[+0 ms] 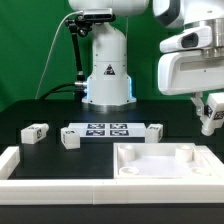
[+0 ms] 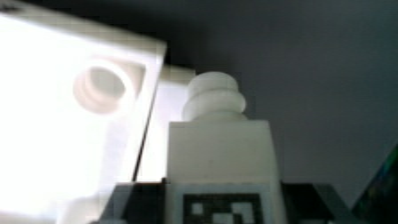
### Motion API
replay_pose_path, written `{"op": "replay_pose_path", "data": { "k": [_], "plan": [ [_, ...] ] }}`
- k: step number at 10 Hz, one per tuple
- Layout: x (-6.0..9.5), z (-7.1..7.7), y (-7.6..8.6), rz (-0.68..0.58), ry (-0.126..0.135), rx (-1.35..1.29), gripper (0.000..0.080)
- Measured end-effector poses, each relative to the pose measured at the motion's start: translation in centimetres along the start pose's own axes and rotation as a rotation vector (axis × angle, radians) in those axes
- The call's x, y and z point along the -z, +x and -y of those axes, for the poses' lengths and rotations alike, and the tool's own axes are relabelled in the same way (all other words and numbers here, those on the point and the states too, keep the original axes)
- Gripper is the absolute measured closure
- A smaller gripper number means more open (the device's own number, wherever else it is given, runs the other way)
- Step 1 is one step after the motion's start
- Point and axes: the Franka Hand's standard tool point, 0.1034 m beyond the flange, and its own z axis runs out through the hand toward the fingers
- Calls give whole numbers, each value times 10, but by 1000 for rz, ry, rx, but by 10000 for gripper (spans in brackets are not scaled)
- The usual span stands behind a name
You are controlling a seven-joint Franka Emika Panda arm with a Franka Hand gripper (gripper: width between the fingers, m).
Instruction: Assemble one leg
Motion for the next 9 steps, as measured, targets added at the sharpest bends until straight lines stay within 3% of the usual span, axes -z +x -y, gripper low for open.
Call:
{"op": "replay_pose_path", "data": {
  "k": [1, 2, 4, 5, 6, 9],
  "plan": [
    [0, 1, 0, -103, 7, 3, 512],
    [-3, -9, -4, -75, -1, 61, 512],
    [4, -44, 22, -81, -18, 90, 512],
    [5, -53, 29, -80, -21, 81, 512],
    [4, -59, 34, -74, -21, 72, 512],
    [3, -57, 35, -118, -23, 75, 512]
  ]
}}
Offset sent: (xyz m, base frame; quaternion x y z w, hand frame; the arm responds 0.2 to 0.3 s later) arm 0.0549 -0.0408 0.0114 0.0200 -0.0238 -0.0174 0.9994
